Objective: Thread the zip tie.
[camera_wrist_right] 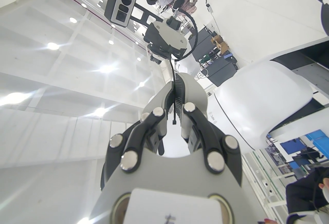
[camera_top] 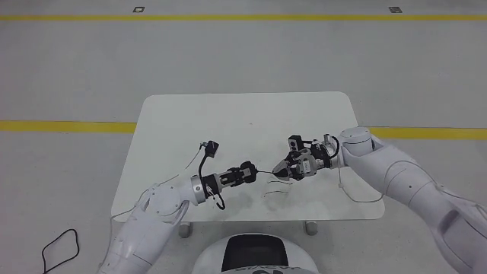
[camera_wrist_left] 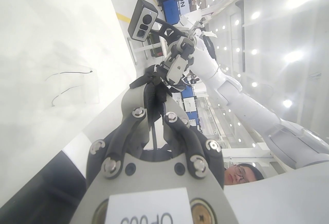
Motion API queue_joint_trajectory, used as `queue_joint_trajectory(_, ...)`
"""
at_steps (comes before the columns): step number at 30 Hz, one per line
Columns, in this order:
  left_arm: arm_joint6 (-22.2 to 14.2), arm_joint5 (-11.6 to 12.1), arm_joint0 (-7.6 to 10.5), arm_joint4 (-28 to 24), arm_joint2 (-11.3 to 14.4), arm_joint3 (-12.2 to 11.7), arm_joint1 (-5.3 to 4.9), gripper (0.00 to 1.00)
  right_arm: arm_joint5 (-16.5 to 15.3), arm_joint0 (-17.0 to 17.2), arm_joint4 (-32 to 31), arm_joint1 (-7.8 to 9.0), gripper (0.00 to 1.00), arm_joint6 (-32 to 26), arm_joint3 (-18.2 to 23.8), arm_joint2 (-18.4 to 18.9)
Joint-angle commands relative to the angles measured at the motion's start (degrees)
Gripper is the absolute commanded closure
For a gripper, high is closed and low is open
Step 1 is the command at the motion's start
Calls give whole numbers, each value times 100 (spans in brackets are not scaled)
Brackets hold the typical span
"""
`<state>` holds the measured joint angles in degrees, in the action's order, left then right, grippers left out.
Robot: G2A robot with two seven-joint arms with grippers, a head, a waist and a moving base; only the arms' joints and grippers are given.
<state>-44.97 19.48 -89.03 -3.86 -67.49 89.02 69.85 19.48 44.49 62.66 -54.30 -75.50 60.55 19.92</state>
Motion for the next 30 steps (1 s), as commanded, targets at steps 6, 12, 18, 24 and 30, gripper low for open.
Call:
queue_joint_trajectory(6,65,0,-2,207,89,31,-6,100,0,-90,34,4,100,23,-19,-150)
queue_joint_trajectory(12,130,0,11,246,154,48,-25,100,0,-193,94,-15,100,79,-28,-318)
queue_joint_trajectory(18,191,0,23,303,228,52,-49,100,0,-283,186,-44,100,131,-55,-476)
queue_joint_trajectory(24,267,0,38,372,309,61,-80,100,0,-350,259,-73,100,155,-53,-606)
queue_joint_trajectory(30,398,0,48,401,380,57,-116,100,0,-386,299,-87,100,153,-41,-697)
